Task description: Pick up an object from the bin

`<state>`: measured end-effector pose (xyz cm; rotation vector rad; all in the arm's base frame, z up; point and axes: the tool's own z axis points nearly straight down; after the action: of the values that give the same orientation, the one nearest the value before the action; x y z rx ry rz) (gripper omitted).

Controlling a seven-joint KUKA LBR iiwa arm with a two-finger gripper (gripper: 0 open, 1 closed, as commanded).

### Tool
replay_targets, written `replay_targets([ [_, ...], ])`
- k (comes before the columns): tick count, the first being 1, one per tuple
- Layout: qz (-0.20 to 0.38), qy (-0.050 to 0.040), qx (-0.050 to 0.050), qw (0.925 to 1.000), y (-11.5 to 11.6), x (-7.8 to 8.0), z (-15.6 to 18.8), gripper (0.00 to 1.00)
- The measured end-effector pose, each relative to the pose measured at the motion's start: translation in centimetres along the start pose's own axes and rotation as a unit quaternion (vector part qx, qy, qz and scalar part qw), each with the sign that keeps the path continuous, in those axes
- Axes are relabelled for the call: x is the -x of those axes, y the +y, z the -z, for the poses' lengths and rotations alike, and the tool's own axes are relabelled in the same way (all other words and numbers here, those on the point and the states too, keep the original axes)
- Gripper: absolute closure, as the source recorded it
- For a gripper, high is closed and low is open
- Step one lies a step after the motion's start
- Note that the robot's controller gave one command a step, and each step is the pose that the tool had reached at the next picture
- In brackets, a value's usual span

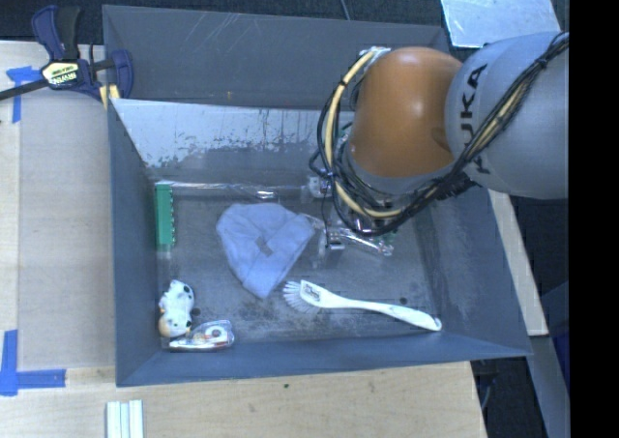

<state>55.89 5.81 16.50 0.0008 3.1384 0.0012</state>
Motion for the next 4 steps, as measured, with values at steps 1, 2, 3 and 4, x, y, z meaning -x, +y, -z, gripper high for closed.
replay_targets([
  [1,0.145,-0.0024,0.0,0.9895,0.3,4.9,-9.0,0.0],
  [2,0.174,-0.0046,0.0,0.9848,1.4,5.2,-9.3,0.0],
  [3,0.072,-0.007,0.002,0.9974,9.6,4.2,-9.4,0.0],
  [4,0.139,-0.0094,0.001,0.9902,9.0,5.1,-9.4,0.0],
])
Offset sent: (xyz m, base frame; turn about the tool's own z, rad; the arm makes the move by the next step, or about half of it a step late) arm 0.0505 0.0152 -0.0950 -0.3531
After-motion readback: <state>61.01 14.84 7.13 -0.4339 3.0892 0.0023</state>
